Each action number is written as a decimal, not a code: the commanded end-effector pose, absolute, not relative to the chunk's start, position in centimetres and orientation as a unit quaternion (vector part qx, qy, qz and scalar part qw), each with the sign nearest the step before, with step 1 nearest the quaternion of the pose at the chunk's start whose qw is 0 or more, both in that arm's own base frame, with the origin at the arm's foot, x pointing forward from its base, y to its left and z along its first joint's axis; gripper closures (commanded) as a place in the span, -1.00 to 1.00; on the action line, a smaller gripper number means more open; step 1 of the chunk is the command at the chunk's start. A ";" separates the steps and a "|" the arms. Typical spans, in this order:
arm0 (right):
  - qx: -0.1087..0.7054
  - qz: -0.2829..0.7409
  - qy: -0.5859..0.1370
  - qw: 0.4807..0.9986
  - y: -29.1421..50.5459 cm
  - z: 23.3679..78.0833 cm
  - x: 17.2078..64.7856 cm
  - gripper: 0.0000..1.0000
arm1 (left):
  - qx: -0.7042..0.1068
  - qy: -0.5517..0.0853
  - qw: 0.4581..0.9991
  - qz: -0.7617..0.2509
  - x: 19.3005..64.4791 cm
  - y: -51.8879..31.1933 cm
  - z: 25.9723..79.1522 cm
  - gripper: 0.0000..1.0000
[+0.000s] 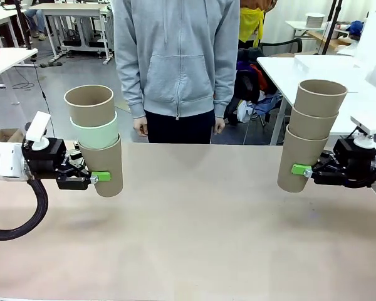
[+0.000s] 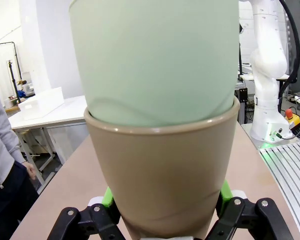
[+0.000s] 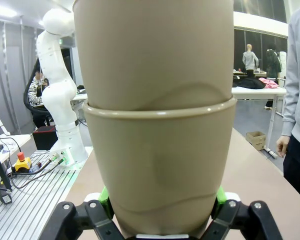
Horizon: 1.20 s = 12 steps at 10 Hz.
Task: Stack the cups and store them in the basket.
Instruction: Place the stack of Reusable plastic cups into the Pantry Basket.
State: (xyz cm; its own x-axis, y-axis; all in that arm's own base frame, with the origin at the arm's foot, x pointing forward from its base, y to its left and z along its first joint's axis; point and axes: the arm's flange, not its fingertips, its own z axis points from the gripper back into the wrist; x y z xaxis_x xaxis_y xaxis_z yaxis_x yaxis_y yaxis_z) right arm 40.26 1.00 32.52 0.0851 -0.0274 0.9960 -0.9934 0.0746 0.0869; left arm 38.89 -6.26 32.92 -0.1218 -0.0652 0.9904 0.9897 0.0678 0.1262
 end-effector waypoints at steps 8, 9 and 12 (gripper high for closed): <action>0.503 0.457 -0.507 0.530 1.0 32.8 40.1 -0.68 | -0.433 -0.536 0.495 -0.529 38.9 -6.3 33.3 -0.70; 0.503 0.457 -0.507 0.530 1.0 32.8 40.1 -0.68 | -0.433 -0.536 0.495 -0.529 38.9 -6.3 33.3 -0.70; 0.503 0.457 -0.507 0.530 1.0 32.8 40.1 -0.68 | -0.433 -0.536 0.495 -0.529 38.9 -6.3 33.3 -0.70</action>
State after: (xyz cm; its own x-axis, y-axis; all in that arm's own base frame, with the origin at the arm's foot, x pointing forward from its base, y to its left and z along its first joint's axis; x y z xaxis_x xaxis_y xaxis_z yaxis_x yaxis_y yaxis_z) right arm 40.26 1.00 32.52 0.0851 -0.0274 0.9960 -0.9934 0.0746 0.0869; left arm 38.89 -6.26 32.92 -0.1218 -0.0652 0.9904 0.9897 0.0678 0.1262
